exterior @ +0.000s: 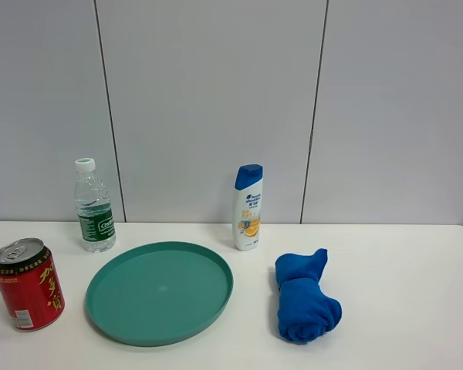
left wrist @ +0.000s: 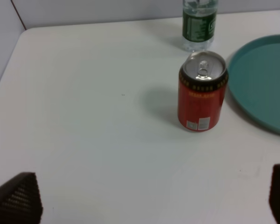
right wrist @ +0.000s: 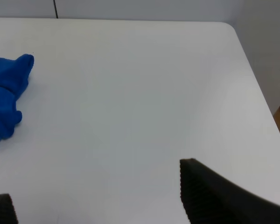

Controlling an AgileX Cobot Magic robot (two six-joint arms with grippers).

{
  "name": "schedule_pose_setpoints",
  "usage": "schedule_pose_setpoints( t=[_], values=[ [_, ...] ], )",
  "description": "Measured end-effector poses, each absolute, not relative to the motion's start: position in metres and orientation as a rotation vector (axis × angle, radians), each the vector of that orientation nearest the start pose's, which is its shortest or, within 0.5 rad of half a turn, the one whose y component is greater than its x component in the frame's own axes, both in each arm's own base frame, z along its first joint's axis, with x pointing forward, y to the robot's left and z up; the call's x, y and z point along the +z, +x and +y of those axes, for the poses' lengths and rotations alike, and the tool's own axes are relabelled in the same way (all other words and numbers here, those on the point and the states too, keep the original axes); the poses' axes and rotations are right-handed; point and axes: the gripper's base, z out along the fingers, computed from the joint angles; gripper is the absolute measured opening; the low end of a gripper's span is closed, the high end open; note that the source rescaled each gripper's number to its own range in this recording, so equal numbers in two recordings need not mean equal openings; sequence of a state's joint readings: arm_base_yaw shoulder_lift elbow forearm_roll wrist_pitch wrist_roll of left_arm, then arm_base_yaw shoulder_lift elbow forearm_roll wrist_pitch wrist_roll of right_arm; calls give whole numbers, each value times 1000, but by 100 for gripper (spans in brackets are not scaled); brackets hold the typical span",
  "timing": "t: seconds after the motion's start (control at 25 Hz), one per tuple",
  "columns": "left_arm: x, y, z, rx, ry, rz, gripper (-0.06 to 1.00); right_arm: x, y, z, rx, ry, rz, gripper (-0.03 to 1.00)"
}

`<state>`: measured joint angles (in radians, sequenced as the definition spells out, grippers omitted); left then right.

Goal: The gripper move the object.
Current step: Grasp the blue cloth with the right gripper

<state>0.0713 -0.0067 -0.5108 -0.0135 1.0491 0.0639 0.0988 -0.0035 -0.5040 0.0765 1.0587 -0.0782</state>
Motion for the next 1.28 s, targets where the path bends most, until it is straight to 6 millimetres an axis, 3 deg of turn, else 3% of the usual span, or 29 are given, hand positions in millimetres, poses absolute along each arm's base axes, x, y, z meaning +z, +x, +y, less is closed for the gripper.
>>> schedule_pose_setpoints(
  t=[0.04,1.28],
  values=[
    [281,-7,-2,70,-7,2016,100,279,-7,5,104,-184,2026,54],
    [281,-7,-2,70,-7,2016,100,279,-6,5,99,-183,2026,54]
  ],
)
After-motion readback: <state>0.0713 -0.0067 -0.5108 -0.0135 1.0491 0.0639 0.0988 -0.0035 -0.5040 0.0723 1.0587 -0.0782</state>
